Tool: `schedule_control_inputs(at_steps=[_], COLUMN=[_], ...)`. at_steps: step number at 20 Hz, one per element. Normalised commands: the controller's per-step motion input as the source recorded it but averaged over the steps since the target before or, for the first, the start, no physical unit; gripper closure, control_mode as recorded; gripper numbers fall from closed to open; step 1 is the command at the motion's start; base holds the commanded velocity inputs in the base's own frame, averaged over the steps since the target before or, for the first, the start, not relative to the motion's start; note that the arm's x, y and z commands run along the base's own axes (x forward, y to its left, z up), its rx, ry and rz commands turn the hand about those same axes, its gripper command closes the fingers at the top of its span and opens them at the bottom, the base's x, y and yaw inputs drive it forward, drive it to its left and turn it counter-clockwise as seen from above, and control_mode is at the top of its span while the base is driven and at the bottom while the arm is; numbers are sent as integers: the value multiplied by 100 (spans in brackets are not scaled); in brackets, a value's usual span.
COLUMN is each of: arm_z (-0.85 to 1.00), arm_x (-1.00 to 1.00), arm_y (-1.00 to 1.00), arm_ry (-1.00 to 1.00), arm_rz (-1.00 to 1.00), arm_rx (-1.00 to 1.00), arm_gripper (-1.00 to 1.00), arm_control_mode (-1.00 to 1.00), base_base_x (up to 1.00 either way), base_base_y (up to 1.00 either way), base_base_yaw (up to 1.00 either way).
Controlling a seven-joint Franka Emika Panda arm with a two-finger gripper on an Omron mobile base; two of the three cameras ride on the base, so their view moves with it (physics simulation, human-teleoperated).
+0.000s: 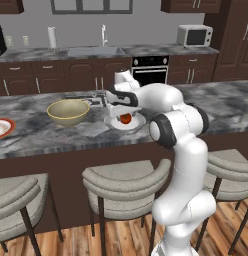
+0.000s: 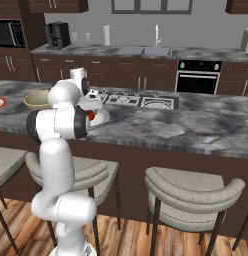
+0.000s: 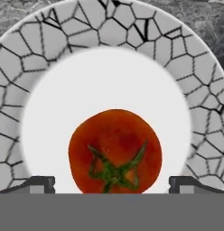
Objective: Pick the chicken drumstick and tomato from their plates and place them in the bowl. Then put the bowl in the fridge.
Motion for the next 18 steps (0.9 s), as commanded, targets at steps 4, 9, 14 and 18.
schedule_control_inputs(at_steps=[4, 9, 14, 18], arm_z=[-23, -14, -8, -5], arm_x=[17, 2, 1, 12], arm_y=[2, -1, -5, -6], arm_ry=[-16, -4, 0, 0], arm_rz=[-1, -5, -7, -4], arm_rx=[0, 4, 1, 0], arm_gripper=[-100, -100, -100, -100], arm_control_mode=[-100, -100, -100, -100], base_base_x=[0, 0, 0, 0], base_base_y=[0, 0, 0, 0], base_base_yaw=[0, 0, 0, 0])
